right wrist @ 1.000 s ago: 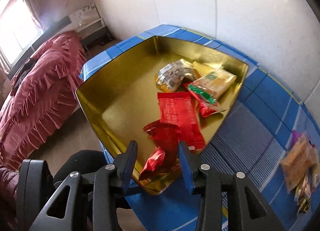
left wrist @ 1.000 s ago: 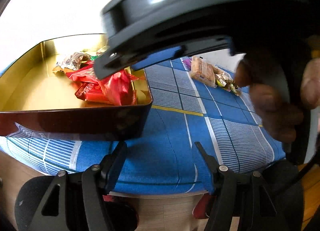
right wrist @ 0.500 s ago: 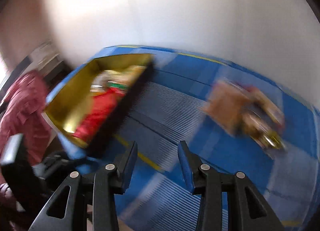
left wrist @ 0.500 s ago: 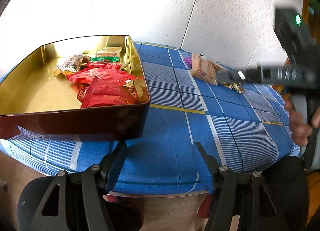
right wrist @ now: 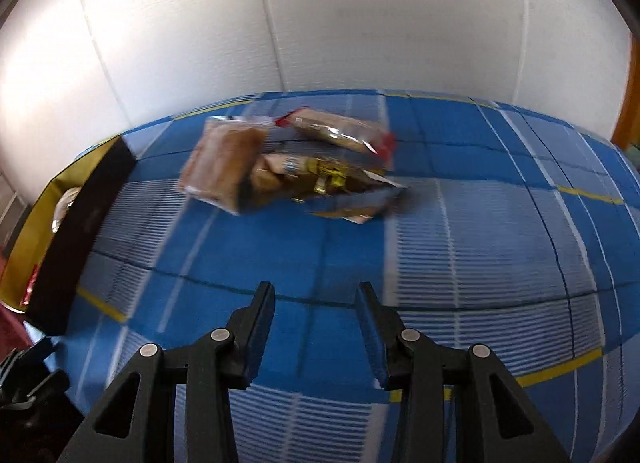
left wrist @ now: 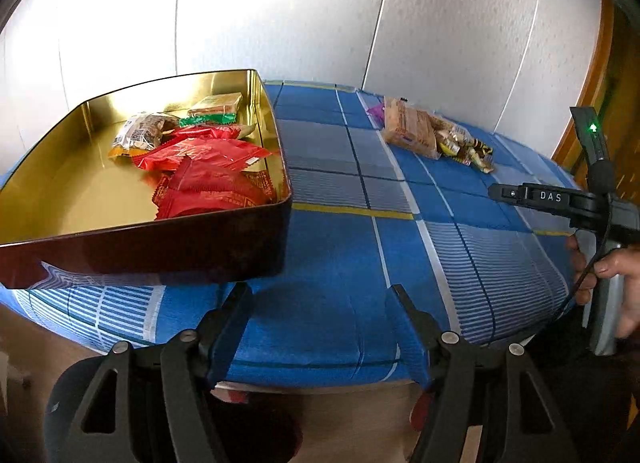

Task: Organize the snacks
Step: 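Grasp the clear cake bag with the left gripper and lift it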

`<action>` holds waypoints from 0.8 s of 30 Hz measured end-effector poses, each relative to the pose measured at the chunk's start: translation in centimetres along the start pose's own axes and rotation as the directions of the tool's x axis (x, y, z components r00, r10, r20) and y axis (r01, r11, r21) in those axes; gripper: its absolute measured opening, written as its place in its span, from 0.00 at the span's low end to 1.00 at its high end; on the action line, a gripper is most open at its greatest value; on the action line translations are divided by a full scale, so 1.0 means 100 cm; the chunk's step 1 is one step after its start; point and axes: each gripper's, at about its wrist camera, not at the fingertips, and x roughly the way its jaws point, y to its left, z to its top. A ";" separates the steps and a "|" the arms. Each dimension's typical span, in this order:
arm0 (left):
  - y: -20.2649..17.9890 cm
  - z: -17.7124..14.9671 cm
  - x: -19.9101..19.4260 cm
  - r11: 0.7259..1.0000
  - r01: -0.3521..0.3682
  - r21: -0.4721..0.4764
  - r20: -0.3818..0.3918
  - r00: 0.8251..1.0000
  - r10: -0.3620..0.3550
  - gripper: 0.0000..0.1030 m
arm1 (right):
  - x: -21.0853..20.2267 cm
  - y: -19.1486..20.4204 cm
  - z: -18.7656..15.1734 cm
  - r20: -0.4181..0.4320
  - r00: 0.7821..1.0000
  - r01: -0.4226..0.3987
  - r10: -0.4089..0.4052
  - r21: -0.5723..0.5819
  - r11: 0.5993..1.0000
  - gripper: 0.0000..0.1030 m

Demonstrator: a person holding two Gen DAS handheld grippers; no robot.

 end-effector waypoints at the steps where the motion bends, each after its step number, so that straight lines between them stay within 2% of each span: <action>1: -0.002 0.001 -0.001 1.000 0.002 0.004 -0.013 1.000 -0.002 0.67 | -0.002 -0.002 -0.003 0.019 1.000 0.000 0.000 0.001 1.000 0.41; 5: -0.022 0.009 -0.013 0.997 0.033 0.072 -0.001 0.999 -0.033 0.67 | -0.004 -0.007 -0.005 0.048 0.999 -0.022 0.021 0.020 1.000 0.41; 7: -0.033 0.024 -0.017 0.994 0.052 0.094 0.008 0.999 -0.053 0.69 | -0.003 -0.010 -0.005 0.059 0.998 -0.037 0.034 0.039 0.999 0.42; 10: -0.044 0.049 -0.013 0.994 0.030 0.106 0.009 0.999 -0.031 0.71 | -0.006 -0.013 -0.006 0.066 0.996 -0.059 0.055 0.060 0.996 0.42; 13: -0.054 0.078 0.001 0.994 0.024 0.103 0.002 1.000 -0.024 0.74 | -0.005 -0.016 -0.005 0.068 0.995 -0.073 0.068 0.070 0.995 0.42; 15: -0.059 0.093 0.014 0.993 0.028 0.111 -0.012 1.000 -0.027 0.81 | -0.005 -0.016 -0.005 0.069 0.995 -0.075 0.070 0.070 0.995 0.42; 20: -0.076 0.125 0.053 0.989 0.017 0.144 -0.075 0.997 -0.006 0.82 | -0.005 -0.013 -0.006 0.070 0.996 -0.067 0.062 0.067 0.996 0.42; 24: -0.087 0.153 0.079 0.990 0.036 0.133 -0.110 0.994 -0.021 0.82 | -0.005 -0.015 -0.005 0.070 0.995 -0.078 0.073 0.076 0.994 0.43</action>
